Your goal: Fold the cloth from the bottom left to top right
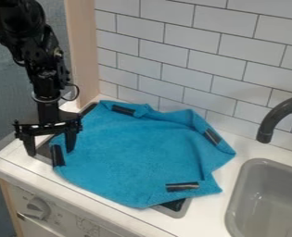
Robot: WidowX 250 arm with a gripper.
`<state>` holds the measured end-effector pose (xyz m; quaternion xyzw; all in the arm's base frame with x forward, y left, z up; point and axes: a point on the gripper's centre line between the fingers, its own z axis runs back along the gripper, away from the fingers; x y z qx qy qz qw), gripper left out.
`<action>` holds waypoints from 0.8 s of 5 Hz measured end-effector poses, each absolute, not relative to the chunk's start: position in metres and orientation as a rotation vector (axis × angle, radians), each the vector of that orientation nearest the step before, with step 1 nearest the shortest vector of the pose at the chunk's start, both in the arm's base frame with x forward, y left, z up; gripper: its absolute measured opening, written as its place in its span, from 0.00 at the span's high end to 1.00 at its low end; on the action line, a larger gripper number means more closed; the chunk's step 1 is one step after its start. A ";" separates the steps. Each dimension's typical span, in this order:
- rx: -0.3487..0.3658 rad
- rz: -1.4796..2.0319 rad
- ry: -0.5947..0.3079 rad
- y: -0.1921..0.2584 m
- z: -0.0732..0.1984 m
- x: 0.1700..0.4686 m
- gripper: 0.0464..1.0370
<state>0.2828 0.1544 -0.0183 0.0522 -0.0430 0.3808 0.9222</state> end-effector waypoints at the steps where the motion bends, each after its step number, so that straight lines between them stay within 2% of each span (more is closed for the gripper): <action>1: 0.080 0.780 -0.078 0.153 -0.029 0.290 0.04; 2: 0.098 0.789 -0.087 0.157 -0.029 0.291 0.10; 4: 0.141 0.820 -0.110 0.163 -0.031 0.295 0.59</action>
